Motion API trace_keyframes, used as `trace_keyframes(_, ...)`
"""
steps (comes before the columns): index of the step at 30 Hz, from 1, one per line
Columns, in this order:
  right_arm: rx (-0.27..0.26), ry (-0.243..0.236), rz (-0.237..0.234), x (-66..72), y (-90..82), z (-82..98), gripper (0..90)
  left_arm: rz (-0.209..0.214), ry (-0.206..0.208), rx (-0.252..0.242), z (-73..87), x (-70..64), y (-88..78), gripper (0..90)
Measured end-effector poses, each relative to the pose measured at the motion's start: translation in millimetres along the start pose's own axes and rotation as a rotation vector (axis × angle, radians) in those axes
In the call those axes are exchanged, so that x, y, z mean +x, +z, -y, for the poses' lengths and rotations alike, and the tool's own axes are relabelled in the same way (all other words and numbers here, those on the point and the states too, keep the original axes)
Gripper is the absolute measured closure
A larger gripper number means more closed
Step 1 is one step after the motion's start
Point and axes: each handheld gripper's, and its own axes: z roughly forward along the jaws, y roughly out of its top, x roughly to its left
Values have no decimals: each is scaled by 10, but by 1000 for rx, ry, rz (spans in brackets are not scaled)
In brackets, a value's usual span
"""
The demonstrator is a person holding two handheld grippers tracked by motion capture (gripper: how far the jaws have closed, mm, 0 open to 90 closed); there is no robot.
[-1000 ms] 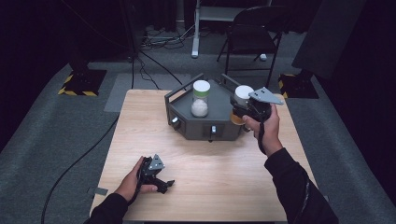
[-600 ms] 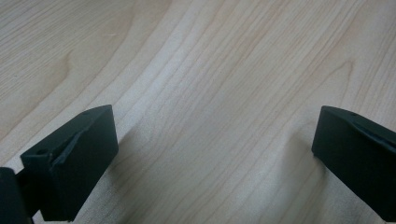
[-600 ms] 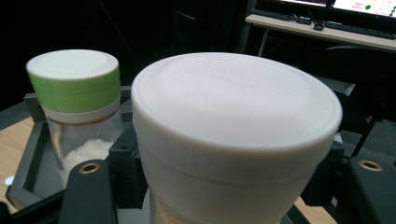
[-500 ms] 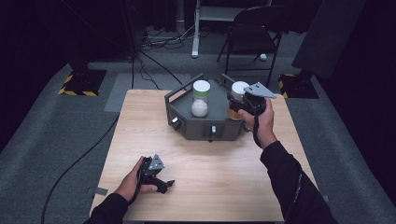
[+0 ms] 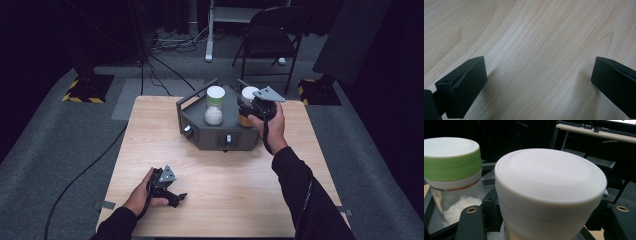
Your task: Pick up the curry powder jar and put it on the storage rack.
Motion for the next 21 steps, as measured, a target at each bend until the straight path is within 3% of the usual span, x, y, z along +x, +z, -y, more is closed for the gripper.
trace_keyframes(21,20,19,5,39,177,60,325,1,1,0,-1,2,0,3)
